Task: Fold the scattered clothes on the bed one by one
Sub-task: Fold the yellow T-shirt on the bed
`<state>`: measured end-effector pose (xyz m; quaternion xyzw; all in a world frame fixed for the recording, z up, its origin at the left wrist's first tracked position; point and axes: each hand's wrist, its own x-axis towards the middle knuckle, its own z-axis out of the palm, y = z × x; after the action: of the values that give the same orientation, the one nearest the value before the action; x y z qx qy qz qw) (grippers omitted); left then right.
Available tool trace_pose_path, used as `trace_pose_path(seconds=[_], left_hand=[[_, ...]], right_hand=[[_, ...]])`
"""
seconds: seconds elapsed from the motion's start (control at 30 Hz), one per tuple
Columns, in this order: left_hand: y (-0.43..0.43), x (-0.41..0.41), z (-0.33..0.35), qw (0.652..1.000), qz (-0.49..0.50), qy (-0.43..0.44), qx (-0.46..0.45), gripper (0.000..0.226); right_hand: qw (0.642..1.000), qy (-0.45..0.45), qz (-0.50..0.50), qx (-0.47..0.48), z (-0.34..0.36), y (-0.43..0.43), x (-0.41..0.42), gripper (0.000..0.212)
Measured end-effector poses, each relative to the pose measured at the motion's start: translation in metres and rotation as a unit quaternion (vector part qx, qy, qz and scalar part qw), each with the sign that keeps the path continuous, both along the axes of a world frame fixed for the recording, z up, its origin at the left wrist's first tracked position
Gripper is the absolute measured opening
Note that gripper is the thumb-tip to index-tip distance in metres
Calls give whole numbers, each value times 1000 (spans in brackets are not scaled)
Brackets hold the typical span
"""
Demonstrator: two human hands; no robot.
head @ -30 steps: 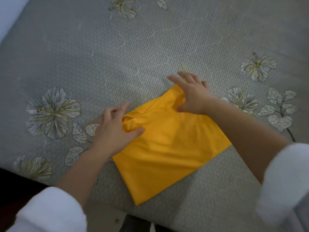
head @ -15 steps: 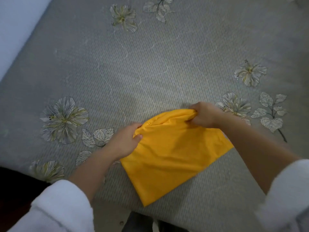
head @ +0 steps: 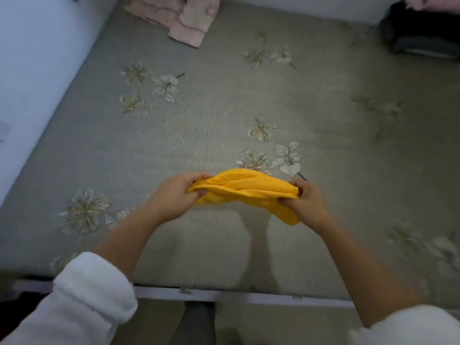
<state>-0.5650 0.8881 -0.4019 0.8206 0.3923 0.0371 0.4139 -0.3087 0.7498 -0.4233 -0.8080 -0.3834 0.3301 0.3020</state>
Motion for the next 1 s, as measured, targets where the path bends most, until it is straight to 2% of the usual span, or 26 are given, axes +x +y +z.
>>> trace_pose_path(seconds=[0.13,0.27,0.47,0.53,0.6,0.73,1.0], left_hand=[[-60,48,48,996,-75,15,50,36],[-135,103,90,983,-162,-1,86,39],[-252,203,144,944,-301,-45,128,36],[-285,240,156,928,-343,-53,139,37],[-317,279,165,911,-383,-56,143,37],[-376,359,176,878,-444,-68,163,35],[-464,518,181,833,-507,-111,193,36]], right_hand=[[999,-11,-45,26,49,-100,27,19],[996,-11,-87,34,96,-212,64,15],[980,-25,-192,52,152,-373,114,16],[971,-31,-233,50,159,-419,130,18],[957,-33,-283,54,162,-463,147,10],[925,-31,-371,84,165,-534,186,15],[891,-54,-433,121,175,-632,302,12]])
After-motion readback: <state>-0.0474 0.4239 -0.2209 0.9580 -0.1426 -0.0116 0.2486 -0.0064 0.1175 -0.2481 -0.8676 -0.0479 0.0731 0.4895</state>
